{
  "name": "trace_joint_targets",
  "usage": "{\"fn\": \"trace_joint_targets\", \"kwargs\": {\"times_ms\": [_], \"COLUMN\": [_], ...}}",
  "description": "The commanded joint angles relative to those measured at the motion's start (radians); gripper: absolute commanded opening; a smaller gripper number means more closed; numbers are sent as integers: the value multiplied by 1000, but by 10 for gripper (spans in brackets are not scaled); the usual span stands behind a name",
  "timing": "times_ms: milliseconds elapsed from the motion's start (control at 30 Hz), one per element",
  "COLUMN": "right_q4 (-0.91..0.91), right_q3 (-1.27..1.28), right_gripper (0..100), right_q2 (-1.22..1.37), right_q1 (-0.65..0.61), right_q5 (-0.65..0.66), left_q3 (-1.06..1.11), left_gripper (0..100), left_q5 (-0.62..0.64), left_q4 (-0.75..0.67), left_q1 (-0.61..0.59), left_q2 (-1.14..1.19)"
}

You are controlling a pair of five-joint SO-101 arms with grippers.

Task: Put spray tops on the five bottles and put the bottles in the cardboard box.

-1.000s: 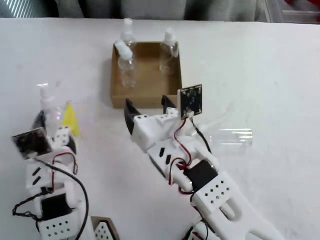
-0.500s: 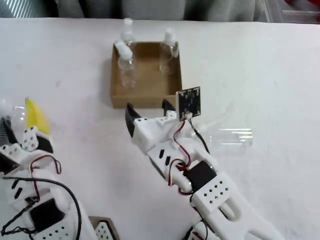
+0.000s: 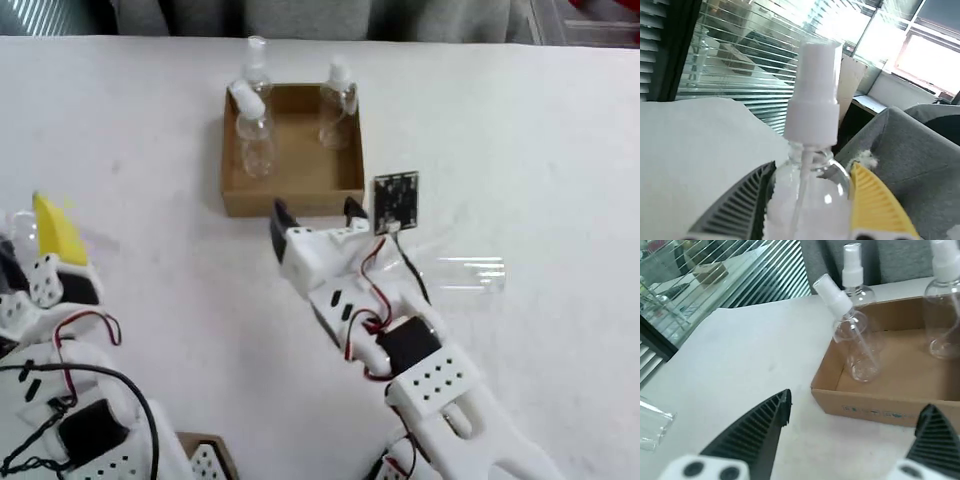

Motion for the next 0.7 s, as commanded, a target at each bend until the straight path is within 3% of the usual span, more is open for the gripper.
{"fn": "trace_joint_targets", "kwargs": {"times_ms": [0, 167, 300, 500, 667], "right_q4": [45, 148, 193, 222, 225], "right_q3": [-6, -6, -6, 38, 58], "right_gripper": [361, 361, 361, 361, 361], "right_q2": [-33, -33, -33, -33, -33], "right_q1": [107, 199, 274, 341, 418], "right_q5": [5, 5, 5, 5, 5], "left_q3": [-60, -61, -61, -69, -207], "left_gripper": [52, 50, 53, 54, 54], "left_q5": [-57, -69, -69, -69, -71], "left_q4": [-117, -219, -288, -376, -466], "left_q1": [136, 371, 493, 585, 604], "left_q2": [-16, -13, -12, 18, 271]}}
